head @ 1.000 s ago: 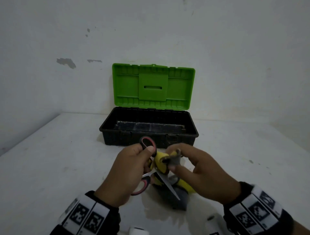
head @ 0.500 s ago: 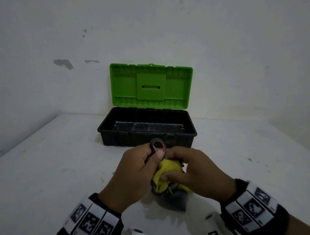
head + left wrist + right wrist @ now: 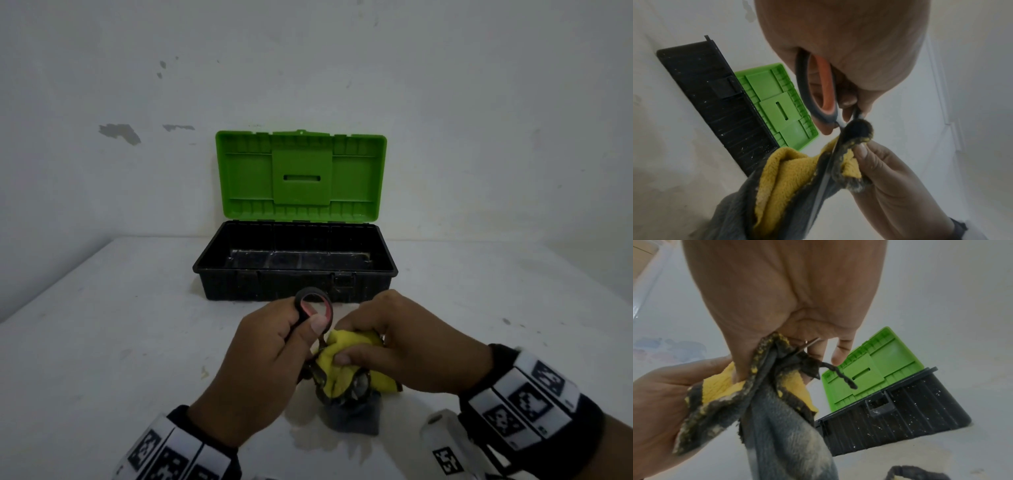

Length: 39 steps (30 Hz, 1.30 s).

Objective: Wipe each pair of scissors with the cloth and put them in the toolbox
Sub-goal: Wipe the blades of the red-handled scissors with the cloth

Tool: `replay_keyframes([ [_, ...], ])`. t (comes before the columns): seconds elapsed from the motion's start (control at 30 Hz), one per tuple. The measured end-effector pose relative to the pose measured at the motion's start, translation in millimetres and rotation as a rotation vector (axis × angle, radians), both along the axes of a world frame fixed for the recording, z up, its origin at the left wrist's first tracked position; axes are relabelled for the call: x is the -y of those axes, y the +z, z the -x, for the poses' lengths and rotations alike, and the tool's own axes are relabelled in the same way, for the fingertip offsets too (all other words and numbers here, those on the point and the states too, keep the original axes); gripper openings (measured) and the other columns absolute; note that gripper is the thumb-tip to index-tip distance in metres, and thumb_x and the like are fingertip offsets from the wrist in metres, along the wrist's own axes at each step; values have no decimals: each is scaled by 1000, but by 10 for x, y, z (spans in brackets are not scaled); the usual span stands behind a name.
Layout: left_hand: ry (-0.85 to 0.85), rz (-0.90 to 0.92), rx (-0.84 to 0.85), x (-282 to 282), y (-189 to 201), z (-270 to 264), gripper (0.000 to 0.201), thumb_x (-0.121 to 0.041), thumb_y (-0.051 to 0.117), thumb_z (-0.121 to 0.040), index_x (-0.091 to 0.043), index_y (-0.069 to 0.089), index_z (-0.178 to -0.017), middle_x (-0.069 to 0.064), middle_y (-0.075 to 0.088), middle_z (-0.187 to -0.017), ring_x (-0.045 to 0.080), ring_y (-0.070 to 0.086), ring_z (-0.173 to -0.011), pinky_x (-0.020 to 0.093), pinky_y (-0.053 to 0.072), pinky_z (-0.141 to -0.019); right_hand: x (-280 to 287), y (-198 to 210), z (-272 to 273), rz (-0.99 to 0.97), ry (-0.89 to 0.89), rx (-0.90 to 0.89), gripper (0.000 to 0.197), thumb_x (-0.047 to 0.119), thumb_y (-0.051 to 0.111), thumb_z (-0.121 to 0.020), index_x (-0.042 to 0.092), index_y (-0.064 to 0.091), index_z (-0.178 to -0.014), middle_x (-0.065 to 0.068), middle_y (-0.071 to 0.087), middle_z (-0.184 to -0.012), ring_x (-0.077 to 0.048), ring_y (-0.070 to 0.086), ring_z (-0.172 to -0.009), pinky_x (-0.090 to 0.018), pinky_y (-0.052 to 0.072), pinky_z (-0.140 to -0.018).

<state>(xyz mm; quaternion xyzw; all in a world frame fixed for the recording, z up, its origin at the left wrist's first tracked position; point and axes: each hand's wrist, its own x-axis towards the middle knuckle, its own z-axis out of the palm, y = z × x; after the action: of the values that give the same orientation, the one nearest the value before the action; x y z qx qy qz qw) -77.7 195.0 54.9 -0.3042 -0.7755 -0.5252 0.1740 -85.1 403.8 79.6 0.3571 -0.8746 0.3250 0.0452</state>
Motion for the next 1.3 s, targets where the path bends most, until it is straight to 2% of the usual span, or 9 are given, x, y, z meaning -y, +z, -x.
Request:
replay_keyframes([
  [0.2, -41, -93, 172, 34, 66, -72, 21, -34, 51, -90, -22, 64, -78, 8, 62, -67, 27, 65, -56, 23, 53, -50, -200, 39, -59, 24, -41, 81, 13, 30, 73, -91, 21, 79, -98, 14, 76, -85, -9, 71, -74, -37, 58, -67],
  [0.47, -15, -171, 275, 91, 83, -83, 25, -36, 51, -87, -16, 65, -82, 15, 61, -59, 25, 64, -49, 24, 53, -49, -468, 83, -121, 102, -166, 133, 13, 29, 73, -87, 22, 79, -96, 9, 78, -93, -11, 74, -85, -36, 60, -77],
  [0.57, 67, -282, 349, 194, 76, -11, 28, -37, 50, -87, -15, 66, -89, 13, 63, -60, 27, 64, -50, 34, 57, -52, -606, 83, -138, 240, -229, 187, 11, 24, 69, -89, 20, 79, -89, -1, 78, -89, -18, 75, -84, -40, 62, -78],
  [0.67, 137, -398, 437, 218, 29, 57, 24, -31, 51, -95, -12, 67, -93, 7, 65, -60, 25, 64, -51, 36, 58, -52, -608, 32, -158, 453, -270, 201, 17, 18, 62, -91, 12, 77, -94, -9, 78, -88, -24, 75, -84, -37, 61, -77],
  [0.8, 139, -485, 528, 46, -2, 53, 21, -26, 52, -97, -14, 69, -94, 11, 60, -65, 24, 59, -48, 39, 58, -52, -418, -119, -133, 639, -316, 226, 25, 25, 57, -92, 9, 76, -95, -11, 77, -93, -26, 73, -89, -34, 57, -81],
  [0.97, 136, -528, 525, -118, -7, 68, 22, -26, 52, -98, -17, 70, -88, 8, 55, -64, 14, 53, -54, 40, 58, -53, -56, -215, -175, 728, -265, 350, 27, 26, 57, -93, 8, 76, -90, -11, 77, -90, -21, 73, -83, -24, 54, -76],
  [1.07, 185, -493, 485, -178, -55, 93, 26, -33, 52, -97, -23, 69, -79, 5, 54, -61, 20, 49, -60, 35, 46, -52, 155, -244, -205, 736, -273, 373, 22, 27, 63, -89, 12, 72, -101, -7, 78, -87, -18, 75, -82, -25, 55, -74],
  [1.2, 245, -509, 446, -233, -75, 90, 28, -38, 54, -96, -20, 68, -79, 2, 55, -62, 42, 56, -71, 61, 56, -71, 316, -293, -192, 627, -365, 325, 24, 27, 74, -86, 15, 63, -104, -3, 79, -87, -18, 76, -84, -40, 61, -79],
  [1.3, 274, -484, 380, -246, -44, 72, 23, -37, 54, -95, -29, 73, -84, -2, 61, -64, 30, 61, -74, 57, 55, -74, 366, -311, -185, 608, -409, 260, 20, 23, 79, -83, 16, 65, -94, -2, 77, -84, -14, 74, -77, -29, 60, -69],
])
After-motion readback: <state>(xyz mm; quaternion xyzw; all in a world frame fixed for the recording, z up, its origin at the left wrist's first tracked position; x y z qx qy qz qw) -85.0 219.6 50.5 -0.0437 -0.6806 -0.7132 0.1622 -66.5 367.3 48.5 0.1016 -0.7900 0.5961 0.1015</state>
